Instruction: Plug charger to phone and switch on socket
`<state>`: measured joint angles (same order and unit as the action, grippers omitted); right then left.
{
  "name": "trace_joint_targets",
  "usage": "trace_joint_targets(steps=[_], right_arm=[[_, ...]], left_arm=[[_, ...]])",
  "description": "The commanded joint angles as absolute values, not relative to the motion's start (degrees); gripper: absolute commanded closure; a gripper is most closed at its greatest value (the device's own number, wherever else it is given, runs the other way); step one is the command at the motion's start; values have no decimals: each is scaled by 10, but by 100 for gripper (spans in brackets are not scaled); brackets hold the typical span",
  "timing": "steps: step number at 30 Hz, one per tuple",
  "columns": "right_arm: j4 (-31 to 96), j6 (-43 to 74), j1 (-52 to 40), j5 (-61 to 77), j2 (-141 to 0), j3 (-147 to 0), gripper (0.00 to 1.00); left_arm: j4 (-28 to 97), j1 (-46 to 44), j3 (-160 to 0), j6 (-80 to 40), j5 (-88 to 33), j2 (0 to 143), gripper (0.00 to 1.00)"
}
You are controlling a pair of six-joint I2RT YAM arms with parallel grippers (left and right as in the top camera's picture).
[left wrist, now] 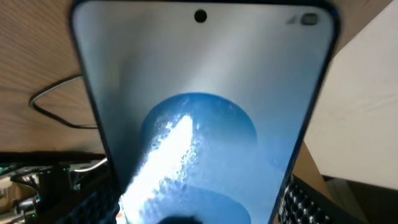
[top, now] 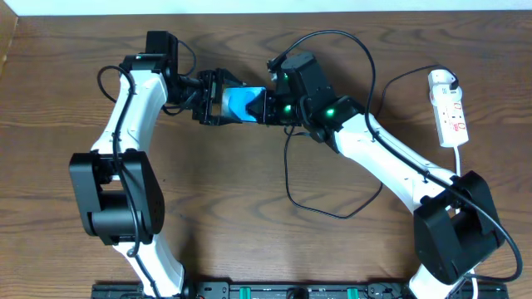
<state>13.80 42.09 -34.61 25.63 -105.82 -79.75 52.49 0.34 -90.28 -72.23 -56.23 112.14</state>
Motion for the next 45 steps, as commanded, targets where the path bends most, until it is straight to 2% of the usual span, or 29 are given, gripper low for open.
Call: trace_joint_targets(steps=[1,6,15,21,23,29,33,36,40,45], right_arm=[[119,418,-352,274,-1060,-808,99],[102,435,-335,284,-1060,-808,99],[50,474,-252,378,-1060,-808,99],[38,497,-233,381,-1060,-808,99],[7,555,-222,373,-1060,-808,99],[-117,785,-215,287,-1060,-808,99],[-131,925,-236,238,-1060,-808,99],[-149,967,-251,232,-1061,-808,99],[-199,971,-267,200,-1061,-808,99],[-198,993,-291,213,-1061,-808,99]], left_arm=[[528,-1,-918,-728,-573,1100,34],[528,-1,-918,-714,-573,1100,34],[485,-1,-918,-502,-573,1100,34],[446,-1,-918,-458,-573,1100,33],[402,-1,-918,-445,-574,1100,33],[209,-1,-918,-517,-630,1100,33],[97,-1,-918,-590,-627,1100,33],[32,-1,-918,-627,-613,1100,33],[11,-1,-918,-658,-608,1100,33],[-47,-1,-918,-722,-608,1100,33]])
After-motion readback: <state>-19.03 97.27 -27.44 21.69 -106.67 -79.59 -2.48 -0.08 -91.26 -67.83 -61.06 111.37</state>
